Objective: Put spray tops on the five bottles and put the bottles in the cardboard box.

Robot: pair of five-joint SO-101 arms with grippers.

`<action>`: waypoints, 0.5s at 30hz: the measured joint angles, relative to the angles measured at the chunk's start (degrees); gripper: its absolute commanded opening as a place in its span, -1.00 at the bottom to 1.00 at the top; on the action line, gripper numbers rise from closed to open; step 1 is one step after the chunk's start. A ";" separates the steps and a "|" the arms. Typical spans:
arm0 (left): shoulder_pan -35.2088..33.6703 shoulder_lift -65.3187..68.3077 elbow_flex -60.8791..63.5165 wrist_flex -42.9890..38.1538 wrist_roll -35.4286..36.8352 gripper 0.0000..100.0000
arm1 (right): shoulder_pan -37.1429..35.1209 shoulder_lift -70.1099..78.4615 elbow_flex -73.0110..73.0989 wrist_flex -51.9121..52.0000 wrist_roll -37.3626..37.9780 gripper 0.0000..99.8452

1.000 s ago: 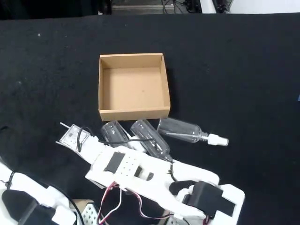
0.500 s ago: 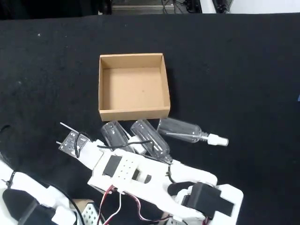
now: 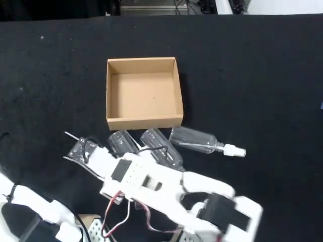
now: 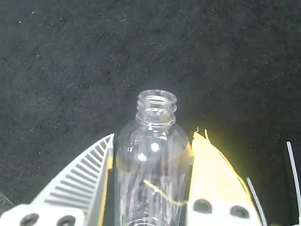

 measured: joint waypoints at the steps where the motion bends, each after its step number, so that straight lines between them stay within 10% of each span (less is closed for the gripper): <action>1: 0.00 0.00 0.00 0.00 0.00 -0.79 | 0.53 -2.90 -0.62 2.55 0.97 -0.98; 8: 8.70 -5.10 0.88 0.00 0.18 -0.79 | 16.26 -24.70 -3.08 18.02 9.58 -0.97; 15: 27.87 -21.01 7.56 -4.92 2.37 -0.79 | 47.91 -38.95 -6.77 29.71 14.51 -0.97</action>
